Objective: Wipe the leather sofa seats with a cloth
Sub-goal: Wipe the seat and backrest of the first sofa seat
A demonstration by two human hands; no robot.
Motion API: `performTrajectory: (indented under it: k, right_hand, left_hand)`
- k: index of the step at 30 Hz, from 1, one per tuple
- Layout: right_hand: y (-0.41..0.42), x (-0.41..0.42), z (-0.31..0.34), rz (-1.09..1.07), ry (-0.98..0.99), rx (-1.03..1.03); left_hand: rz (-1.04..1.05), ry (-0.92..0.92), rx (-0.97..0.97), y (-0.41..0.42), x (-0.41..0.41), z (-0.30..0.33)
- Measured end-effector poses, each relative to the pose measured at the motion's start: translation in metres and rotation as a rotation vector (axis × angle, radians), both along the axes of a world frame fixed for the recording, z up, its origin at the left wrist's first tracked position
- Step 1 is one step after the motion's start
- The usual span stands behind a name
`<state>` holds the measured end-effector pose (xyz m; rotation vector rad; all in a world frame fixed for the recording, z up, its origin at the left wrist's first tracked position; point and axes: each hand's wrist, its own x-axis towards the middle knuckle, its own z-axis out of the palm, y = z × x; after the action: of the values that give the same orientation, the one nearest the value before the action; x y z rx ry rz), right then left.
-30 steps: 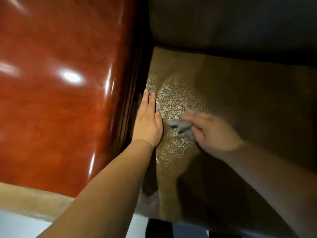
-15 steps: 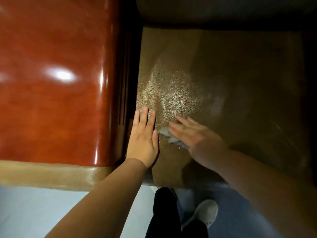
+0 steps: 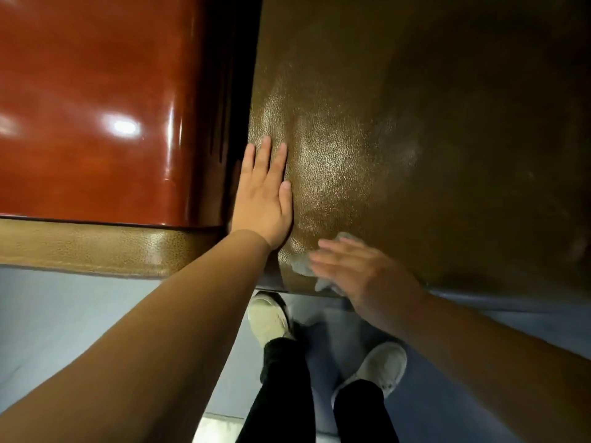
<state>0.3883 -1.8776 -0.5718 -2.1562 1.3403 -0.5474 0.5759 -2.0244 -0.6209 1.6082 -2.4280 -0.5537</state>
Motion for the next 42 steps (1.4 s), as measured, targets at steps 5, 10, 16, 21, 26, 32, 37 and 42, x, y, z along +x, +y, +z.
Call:
performTrajectory:
  k: [5,10,16,21,26,32,37,42]
  right_hand:
    - [-0.092,-0.032,0.001,-0.487,0.096,0.026]
    - [-0.045,0.018,-0.022,-0.526,0.128,-0.029]
    - [0.045,0.05,-0.011,-0.312,0.119,-0.074]
    - [-0.029,0.0,0.002,-0.659,0.308,-0.138]
    - [0.009,0.056,-0.024,-0.613,0.33,-0.117]
    - [0.028,0.035,-0.017,-0.335,0.323,-0.11]
    - [0.029,-0.071,-0.012,-0.795,0.465,-0.037]
    - [0.061,-0.093,-0.027,-1.111,0.521,0.017]
  left_hand:
    - [0.0,-0.022,0.006,-0.004,0.001,-0.001]
    - [-0.01,0.001,0.022,-0.004,0.002,-0.002]
    - [0.004,0.0,0.016,0.002,0.005,0.004]
    - [-0.013,-0.03,0.032,0.006,0.007,0.006]
    - [-0.01,-0.005,0.02,0.007,0.008,0.006]
    - [-0.061,-0.081,-0.013,0.01,0.011,0.008]
    - [-0.107,-0.079,-0.043,0.012,0.012,0.007]
    - [-0.062,-0.104,-0.022,0.014,0.008,0.009]
